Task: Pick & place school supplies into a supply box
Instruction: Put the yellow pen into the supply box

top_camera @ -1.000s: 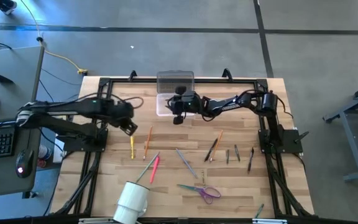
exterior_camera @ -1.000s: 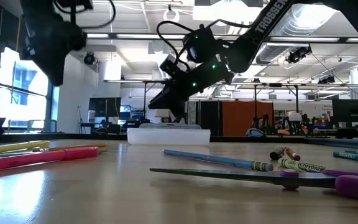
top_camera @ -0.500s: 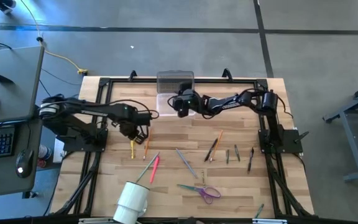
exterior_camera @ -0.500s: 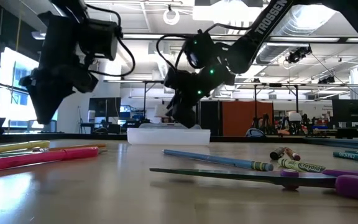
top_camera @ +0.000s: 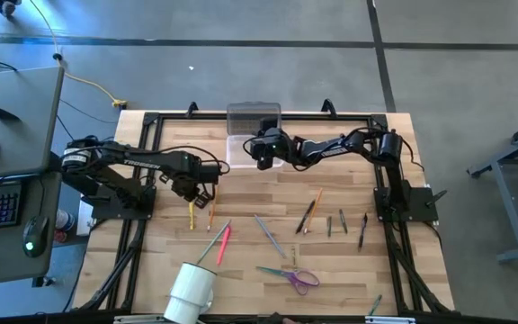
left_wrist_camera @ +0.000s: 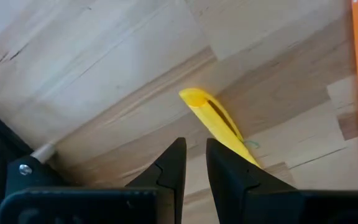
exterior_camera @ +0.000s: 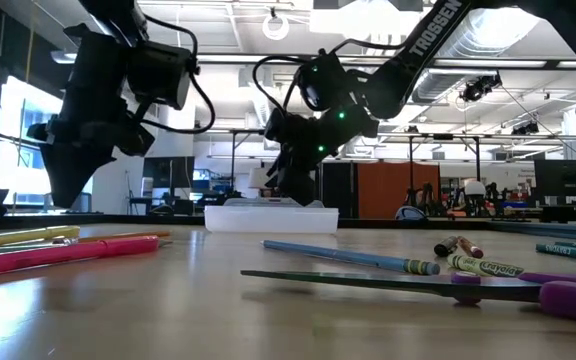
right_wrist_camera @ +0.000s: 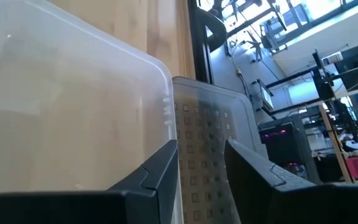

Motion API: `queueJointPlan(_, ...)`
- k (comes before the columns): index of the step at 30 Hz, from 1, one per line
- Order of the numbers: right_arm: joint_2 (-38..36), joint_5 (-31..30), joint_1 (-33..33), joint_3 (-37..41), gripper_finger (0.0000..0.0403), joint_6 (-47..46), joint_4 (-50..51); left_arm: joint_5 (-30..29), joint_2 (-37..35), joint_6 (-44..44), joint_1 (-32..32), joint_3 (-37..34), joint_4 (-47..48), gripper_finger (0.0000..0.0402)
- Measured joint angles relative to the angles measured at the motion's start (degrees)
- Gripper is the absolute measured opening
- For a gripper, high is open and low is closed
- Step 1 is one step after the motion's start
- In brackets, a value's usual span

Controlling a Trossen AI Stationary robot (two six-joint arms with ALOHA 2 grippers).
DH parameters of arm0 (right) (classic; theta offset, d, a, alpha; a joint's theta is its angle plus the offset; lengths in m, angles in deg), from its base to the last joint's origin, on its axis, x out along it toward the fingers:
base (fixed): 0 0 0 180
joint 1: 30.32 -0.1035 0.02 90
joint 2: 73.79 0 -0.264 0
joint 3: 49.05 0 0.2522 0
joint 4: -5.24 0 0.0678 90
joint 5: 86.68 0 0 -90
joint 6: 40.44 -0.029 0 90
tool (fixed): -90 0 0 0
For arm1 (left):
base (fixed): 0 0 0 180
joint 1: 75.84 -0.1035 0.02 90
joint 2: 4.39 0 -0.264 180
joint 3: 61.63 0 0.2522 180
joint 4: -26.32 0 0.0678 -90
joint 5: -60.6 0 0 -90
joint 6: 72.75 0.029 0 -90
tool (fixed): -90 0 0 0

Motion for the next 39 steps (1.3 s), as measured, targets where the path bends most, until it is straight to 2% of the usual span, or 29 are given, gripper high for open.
queueJointPlan(9,0.00,0.63,0.01,0.00,0.0117,-0.01,-0.01,0.50,0.00,-1.19,0.19,0.00,-0.63,0.0097)
queueJointPlan(19,0.00,0.63,0.01,0.00,0.0117,-0.01,-0.01,-2.33,0.00,-1.01,0.51,0.00,-0.79,0.0097)
queueJointPlan(24,0.00,0.63,-0.01,0.00,0.0117,-0.01,-0.11,-5.64,-0.02,-0.79,1.33,0.00,-0.73,0.0097)
queueJointPlan(39,0.00,0.63,-0.01,0.00,0.0117,-0.01,-0.07,-8.43,-0.04,-2.77,9.40,0.00,-1.26,0.0097)
